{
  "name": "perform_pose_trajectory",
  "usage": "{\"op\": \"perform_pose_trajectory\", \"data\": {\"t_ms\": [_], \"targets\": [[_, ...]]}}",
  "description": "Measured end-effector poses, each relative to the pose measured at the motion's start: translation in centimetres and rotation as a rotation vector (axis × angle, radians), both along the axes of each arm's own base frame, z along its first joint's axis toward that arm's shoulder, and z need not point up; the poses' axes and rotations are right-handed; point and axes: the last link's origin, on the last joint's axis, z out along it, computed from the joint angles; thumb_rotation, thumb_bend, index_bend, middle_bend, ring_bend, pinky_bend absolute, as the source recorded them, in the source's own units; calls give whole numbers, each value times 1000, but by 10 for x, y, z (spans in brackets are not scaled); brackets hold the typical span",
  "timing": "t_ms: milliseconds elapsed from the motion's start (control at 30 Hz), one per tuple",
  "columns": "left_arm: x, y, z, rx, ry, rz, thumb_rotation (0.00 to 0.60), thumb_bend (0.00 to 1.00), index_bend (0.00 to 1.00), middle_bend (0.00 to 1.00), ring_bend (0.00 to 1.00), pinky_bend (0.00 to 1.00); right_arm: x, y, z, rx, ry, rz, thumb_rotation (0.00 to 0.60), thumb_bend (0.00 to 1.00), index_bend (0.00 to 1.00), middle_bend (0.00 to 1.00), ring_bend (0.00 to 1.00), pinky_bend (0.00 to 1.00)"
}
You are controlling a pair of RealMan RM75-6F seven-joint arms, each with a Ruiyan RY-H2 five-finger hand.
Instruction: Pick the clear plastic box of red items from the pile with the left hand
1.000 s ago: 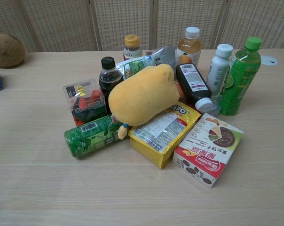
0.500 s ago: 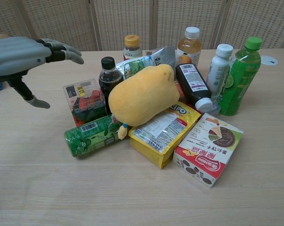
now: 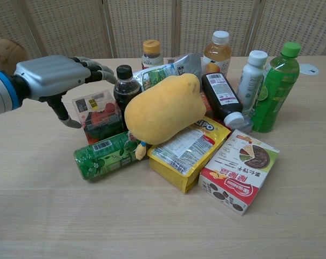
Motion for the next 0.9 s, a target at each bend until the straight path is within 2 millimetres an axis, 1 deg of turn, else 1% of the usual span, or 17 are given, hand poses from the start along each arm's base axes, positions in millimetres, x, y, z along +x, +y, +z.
{"op": "perform_pose_trajectory", "data": {"t_ms": [167, 433, 500, 533, 567, 600, 633, 667, 700, 767, 833, 900], "targets": [[3, 2, -13, -8, 21, 1, 600, 0, 120, 0, 0, 0, 0, 0, 1, -3, -4, 0, 600, 0, 0, 0, 0, 0], [1, 7, -28, -6, 45, 27, 600, 0, 124, 0, 0, 0, -1, 0, 3, -6, -13, -3, 600, 0, 0, 0, 0, 0], [1, 8, -31, -5, 49, 26, 600, 0, 160, 1, 4, 10, -1, 0, 3, -4, -14, -3, 600, 0, 0, 0, 0, 0], [2, 8, -32, -1, 49, 24, 600, 0, 187, 20, 27, 35, -1, 0, 3, -2, -15, -3, 600, 0, 0, 0, 0, 0], [2, 8, -33, 3, 48, 20, 600, 0, 245, 86, 88, 107, -1, 0, 2, -1, -14, -3, 600, 0, 0, 0, 0, 0], [3, 8, -34, 8, 46, 14, 600, 0, 342, 217, 206, 243, -1, 0, 2, 0, -14, -3, 600, 0, 0, 0, 0, 0], [4, 8, -35, 16, 42, 4, 600, 0, 414, 315, 290, 329, -1, 0, 2, 0, -15, -3, 600, 0, 0, 0, 0, 0], [5, 8, -35, 23, 41, -7, 600, 0, 533, 456, 414, 448, -1, 0, 2, 1, -15, -2, 600, 0, 0, 0, 0, 0], [6, 8, -36, 33, 41, -18, 600, 0, 648, 580, 528, 542, -1, 0, 2, 1, -15, -2, 600, 0, 0, 0, 0, 0], [7, 8, -36, 60, 40, -46, 600, 0, 799, 739, 674, 651, 0, 0, 2, 1, -15, 0, 600, 0, 0, 0, 0, 0], [7, 8, -38, 80, 34, -66, 600, 0, 852, 797, 726, 694, 0, 1, 2, 2, -17, 0, 600, 0, 0, 0, 0, 0], [7, 7, -38, 85, 25, -71, 600, 0, 859, 809, 738, 707, 0, 1, 3, 2, -18, 1, 600, 0, 0, 0, 0, 0]]}}
